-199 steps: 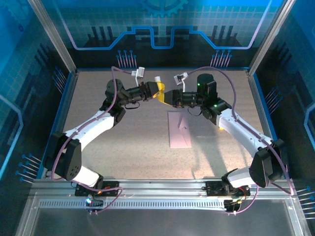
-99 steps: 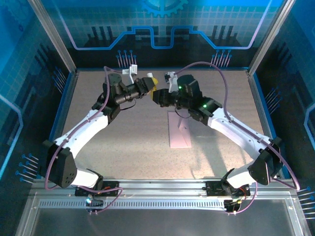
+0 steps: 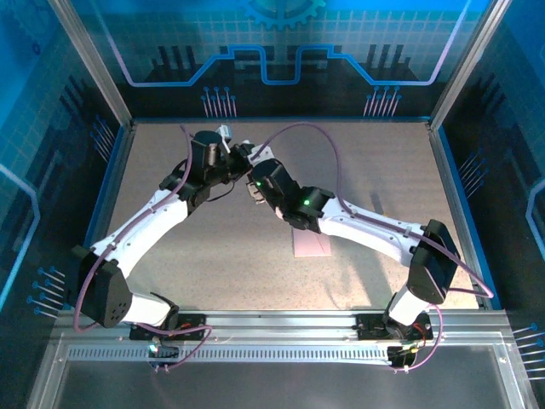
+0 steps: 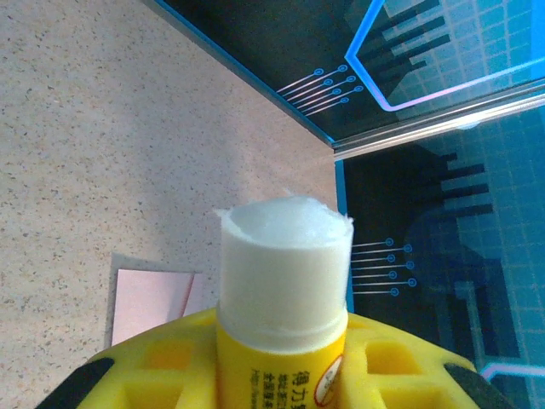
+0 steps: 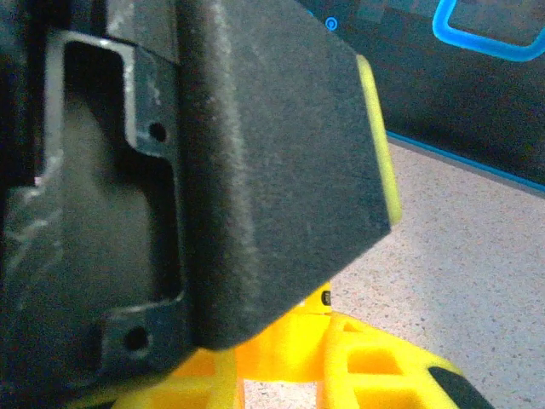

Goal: Place the letter into the envelope and seal it

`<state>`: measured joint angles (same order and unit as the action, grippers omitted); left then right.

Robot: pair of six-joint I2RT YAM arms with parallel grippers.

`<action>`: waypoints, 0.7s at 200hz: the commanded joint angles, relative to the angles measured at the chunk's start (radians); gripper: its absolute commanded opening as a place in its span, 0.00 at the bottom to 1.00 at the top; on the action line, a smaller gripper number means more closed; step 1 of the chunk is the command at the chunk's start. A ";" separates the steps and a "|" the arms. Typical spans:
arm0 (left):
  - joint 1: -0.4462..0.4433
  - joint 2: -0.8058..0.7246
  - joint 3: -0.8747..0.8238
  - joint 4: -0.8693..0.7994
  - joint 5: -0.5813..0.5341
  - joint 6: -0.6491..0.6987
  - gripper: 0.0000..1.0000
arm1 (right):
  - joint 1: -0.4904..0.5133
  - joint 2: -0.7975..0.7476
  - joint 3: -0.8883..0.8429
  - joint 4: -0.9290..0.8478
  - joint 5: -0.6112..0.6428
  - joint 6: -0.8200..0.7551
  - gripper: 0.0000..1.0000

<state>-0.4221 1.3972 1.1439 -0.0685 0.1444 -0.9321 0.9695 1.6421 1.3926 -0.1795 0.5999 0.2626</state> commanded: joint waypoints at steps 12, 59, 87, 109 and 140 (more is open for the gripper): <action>-0.142 0.016 0.051 0.098 0.239 -0.029 0.00 | 0.097 0.031 0.033 0.237 -0.227 -0.024 0.16; -0.118 0.025 0.031 0.116 0.266 0.027 0.00 | 0.021 -0.069 0.011 0.075 -0.289 0.127 0.43; -0.073 0.039 0.003 0.161 0.329 0.045 0.00 | -0.040 -0.185 -0.043 -0.005 -0.403 0.226 0.58; -0.037 0.052 -0.015 0.182 0.363 0.071 0.00 | -0.116 -0.286 -0.094 -0.080 -0.524 0.317 0.66; 0.006 0.068 -0.021 0.192 0.430 0.200 0.00 | -0.220 -0.420 -0.139 -0.281 -0.523 0.361 0.74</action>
<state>-0.4446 1.4422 1.1419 0.0891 0.4633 -0.8532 0.8127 1.3231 1.2747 -0.3328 0.1608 0.5388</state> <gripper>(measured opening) 0.258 0.721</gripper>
